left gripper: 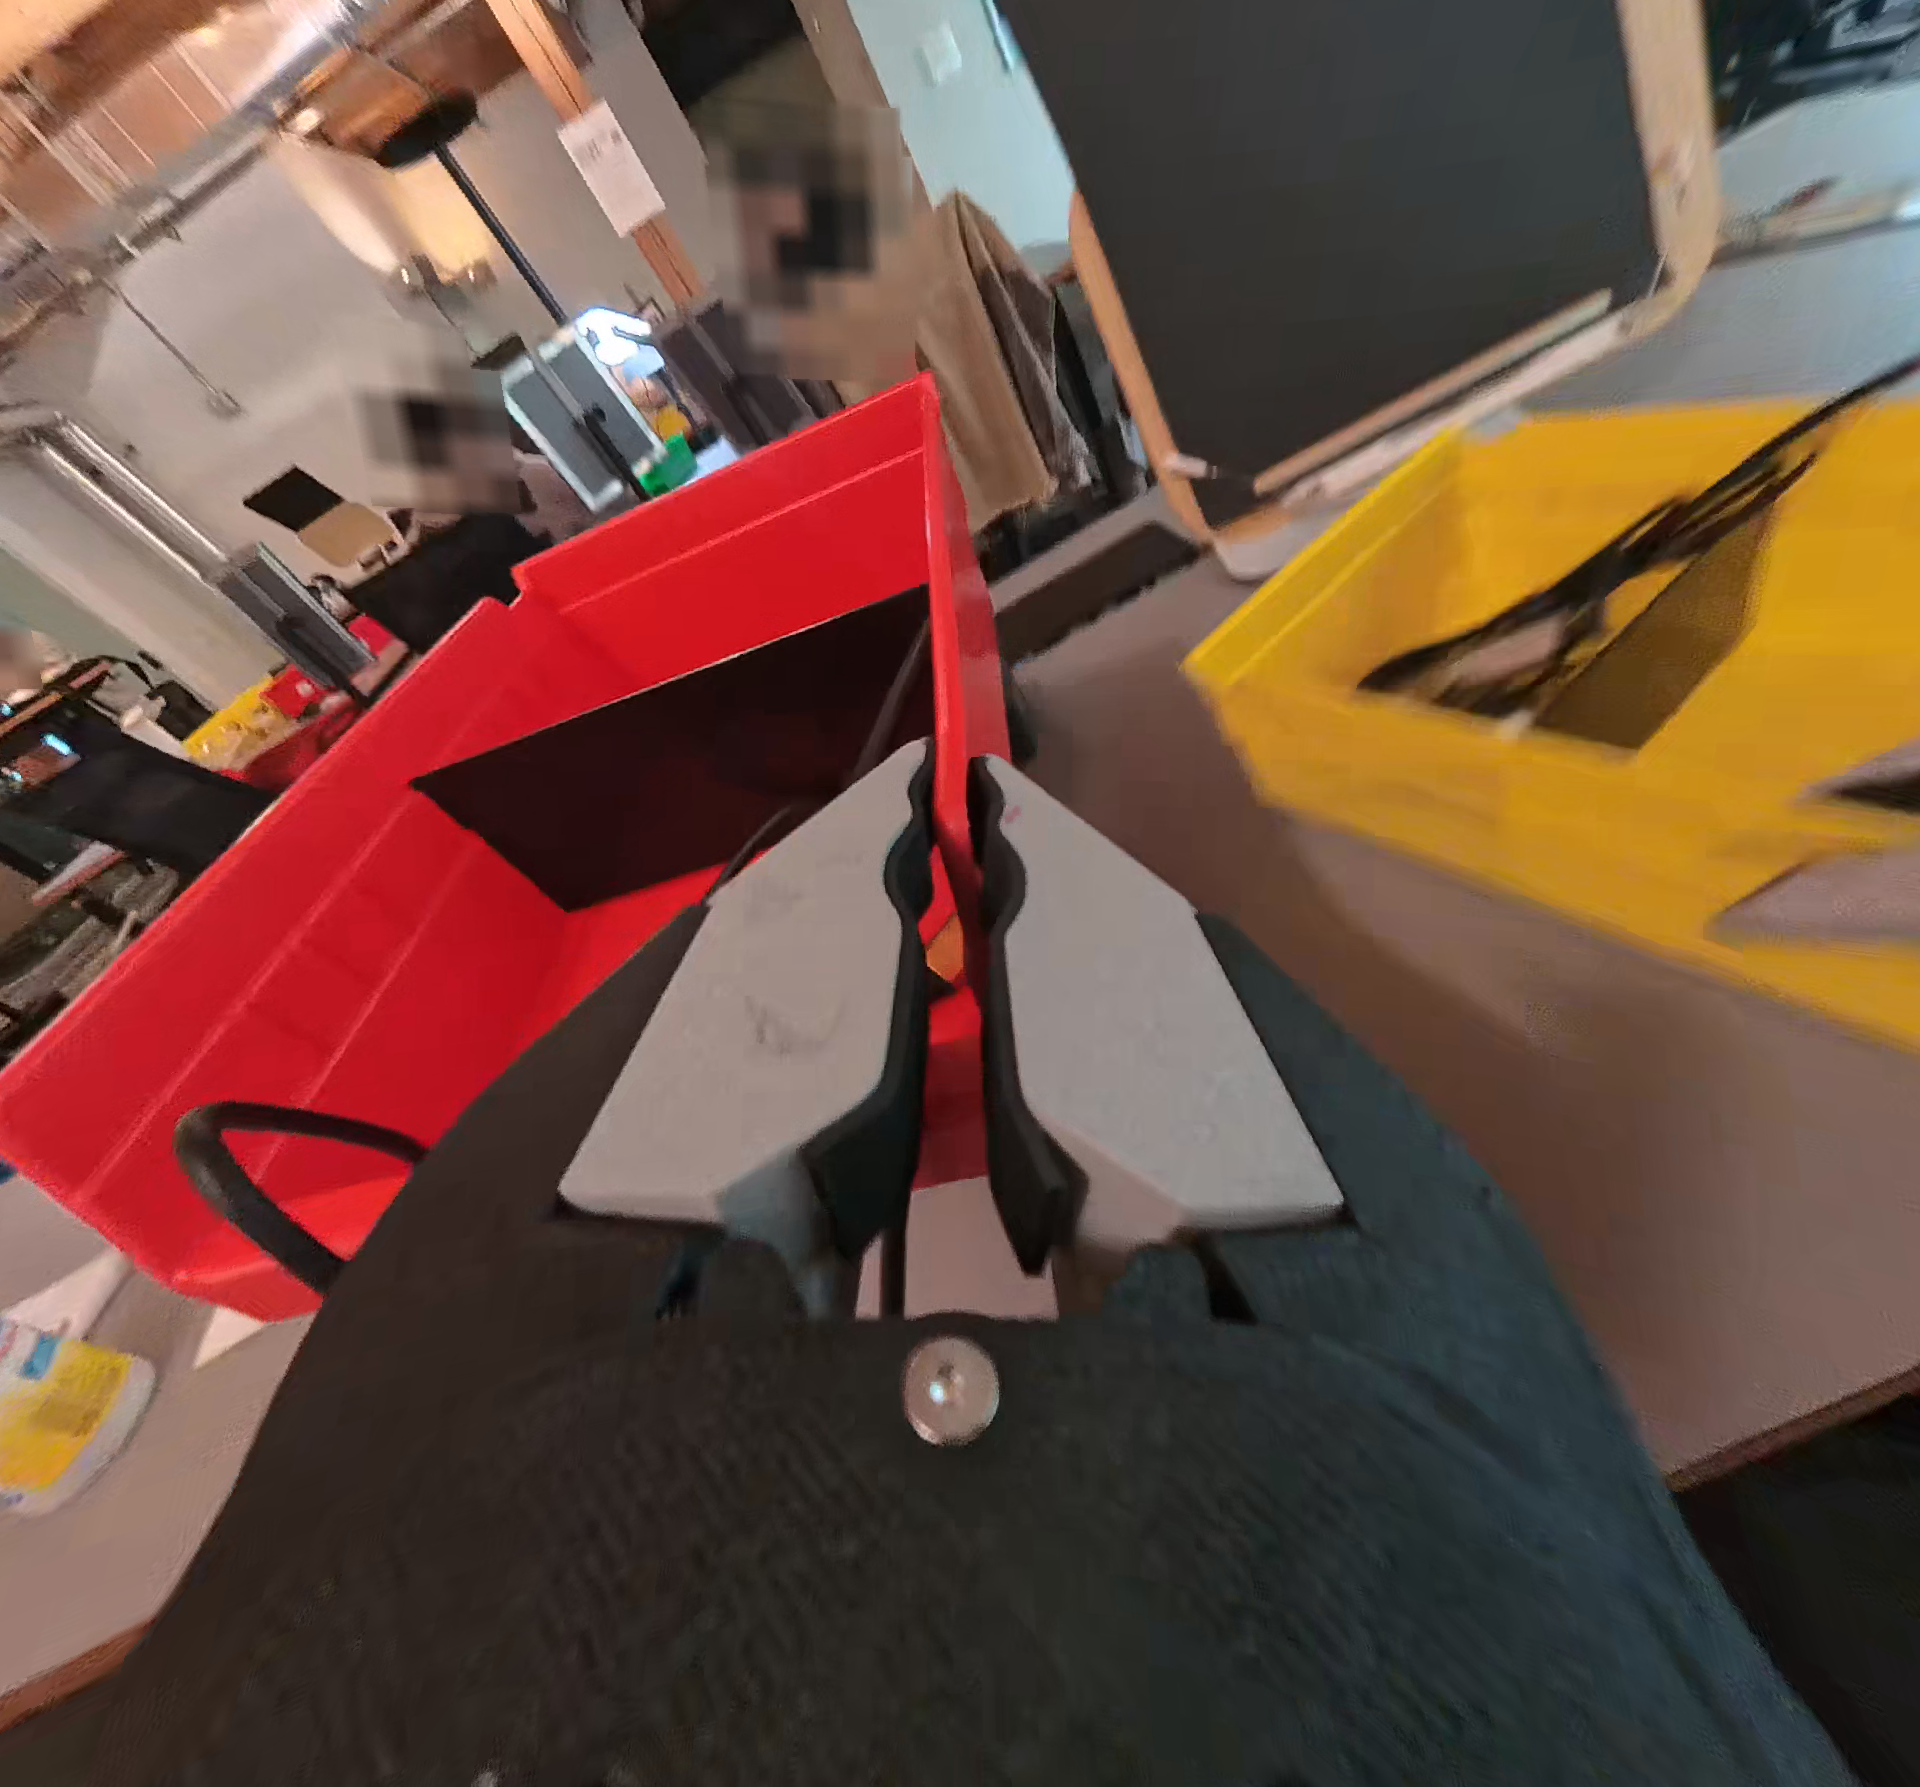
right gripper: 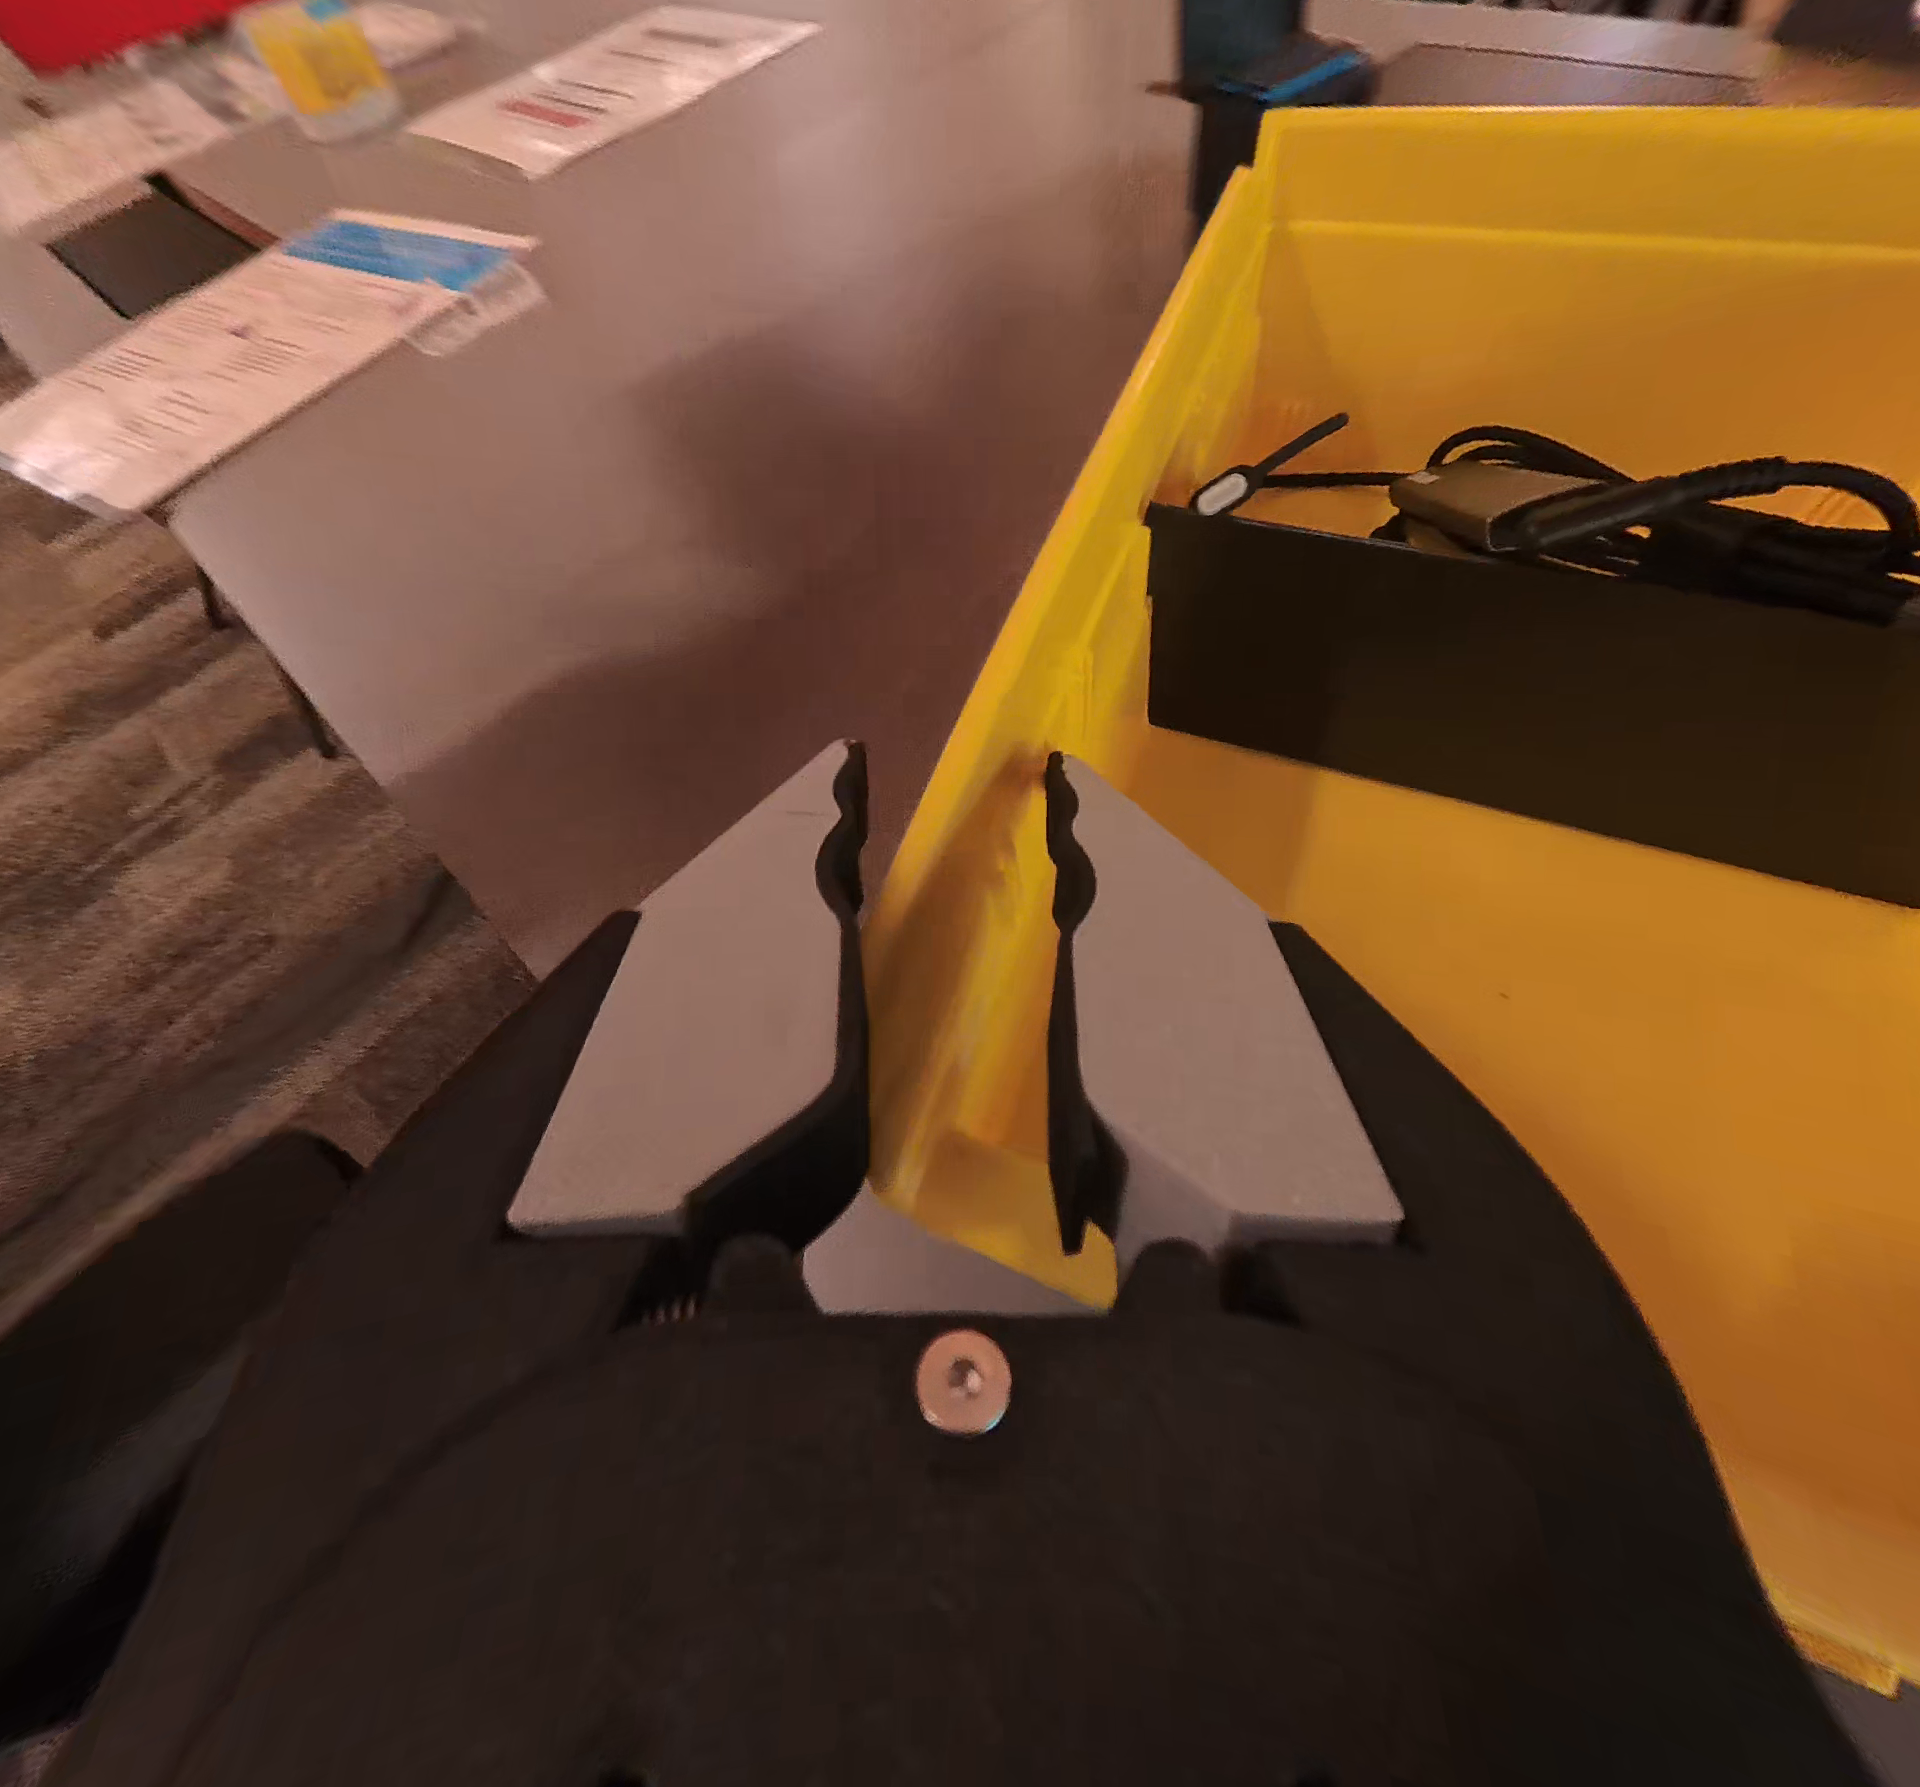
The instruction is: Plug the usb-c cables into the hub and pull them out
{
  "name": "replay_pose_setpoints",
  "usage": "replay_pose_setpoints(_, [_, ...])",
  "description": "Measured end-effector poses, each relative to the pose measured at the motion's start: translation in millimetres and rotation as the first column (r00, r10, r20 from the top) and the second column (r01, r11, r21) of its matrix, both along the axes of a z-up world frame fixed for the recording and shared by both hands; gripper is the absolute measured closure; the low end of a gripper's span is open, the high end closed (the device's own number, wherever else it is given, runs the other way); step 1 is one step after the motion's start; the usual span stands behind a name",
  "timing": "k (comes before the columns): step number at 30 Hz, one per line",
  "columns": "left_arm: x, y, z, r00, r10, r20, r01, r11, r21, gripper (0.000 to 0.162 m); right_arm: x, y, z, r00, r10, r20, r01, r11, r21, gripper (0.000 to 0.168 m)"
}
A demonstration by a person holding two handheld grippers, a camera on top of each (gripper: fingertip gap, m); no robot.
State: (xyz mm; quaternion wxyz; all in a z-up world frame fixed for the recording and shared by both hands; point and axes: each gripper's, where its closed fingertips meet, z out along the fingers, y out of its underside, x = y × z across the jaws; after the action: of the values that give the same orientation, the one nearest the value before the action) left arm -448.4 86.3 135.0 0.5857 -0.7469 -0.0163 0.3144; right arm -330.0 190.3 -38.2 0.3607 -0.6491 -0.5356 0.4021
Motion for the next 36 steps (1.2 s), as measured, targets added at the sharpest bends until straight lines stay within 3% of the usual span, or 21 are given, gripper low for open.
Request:
replay_pose_setpoints(2, [12, 4, 33, 1.0, -0.017, -0.024, 0.018, 1.0, 0.015, 0.16, -43, -35, 6, 0.998, 0.039, -0.044, -0.039, 0.999, -0.014, 0.133])
replay_pose_setpoints(3, [18, 9, 47, 0.999, -0.032, -0.044, 0.033, 0.999, 0.018, 0.16, -66, -53, 15, 0.994, 0.062, -0.092, -0.062, 0.998, -0.004, 0.139])
replay_pose_setpoints(6, [40, 33, 81, 0.991, -0.087, -0.099, 0.091, 0.995, 0.036, 0.16, -104, -82, 52, 0.986, 0.059, -0.155, -0.048, 0.996, 0.076, 0.135])
replay_pose_setpoints(9, [77, 56, 94, 0.977, -0.159, -0.139, 0.168, 0.985, 0.051, 0.16, -69, -93, 82, 0.962, 0.163, -0.218, -0.144, 0.985, 0.097, 0.127])
replay_pose_setpoints(11, [108, 71, 89, 0.964, -0.226, -0.138, 0.237, 0.969, 0.068, 0.16, -16, -71, 98, 0.929, 0.184, -0.32, -0.164, 0.982, 0.089, 0.129])
replay_pose_setpoints(14, [159, 99, 57, 0.931, -0.345, -0.119, 0.355, 0.933, 0.066, 0.16, 70, 3, 115, 0.905, 0.115, -0.41, -0.043, 0.982, 0.182, 0.134])
replay_pose_setpoints(16, [194, 122, 24, 0.906, -0.413, -0.096, 0.418, 0.907, 0.041, 0.161, 123, 62, 113, 0.931, 0.03, -0.364, 0.061, 0.97, 0.235, 0.145])
replay_pose_setpoints(18, [228, 146, -5, 0.88, -0.472, -0.063, 0.474, 0.88, 0.025, 0.16, 174, 114, 105, 0.951, -0.062, -0.303, 0.14, 0.96, 0.242, 0.137])
replay_pose_setpoints(22, [295, 194, -62, 0.818, -0.575, 0.017, 0.575, 0.818, -0.008, 0.16, 247, 172, 80, 0.969, -0.176, -0.174, 0.21, 0.958, 0.198, 0.136])
replay_pose_setpoints(25, [338, 226, -99, 0.79, -0.613, 0.031, 0.613, 0.788, -0.061, 0.159, 274, 184, 74, 0.966, -0.208, -0.152, 0.236, 0.952, 0.197, 0.134])
replay_pose_setpoints(30, [384, 280, -150, 0.765, -0.632, 0.125, 0.641, 0.765, -0.059, 0.159, 269, 170, 73, 0.973, -0.166, -0.158, 0.2, 0.952, 0.23, 0.123])
replay_pose_setpoints(32, [394, 295, -158, 0.77, -0.623, 0.138, 0.632, 0.774, -0.032, 0.157, 263, 177, 69, 0.97, -0.195, -0.145, 0.229, 0.932, 0.28, 0.121])
replay_pose_setpoints(34, [401, 298, -159, 0.755, -0.611, 0.239, 0.63, 0.776, -0.007, 0.154, 257, 180, 62, 0.973, -0.195, -0.127, 0.224, 0.932, 0.285, 0.118])
replay_pose_setpoints(36, [402, 276, -148, 0.688, -0.637, 0.348, 0.676, 0.737, 0.012, 0.131, 256, 190, 57, 0.965, -0.241, -0.101, 0.26, 0.916, 0.305, 0.116])
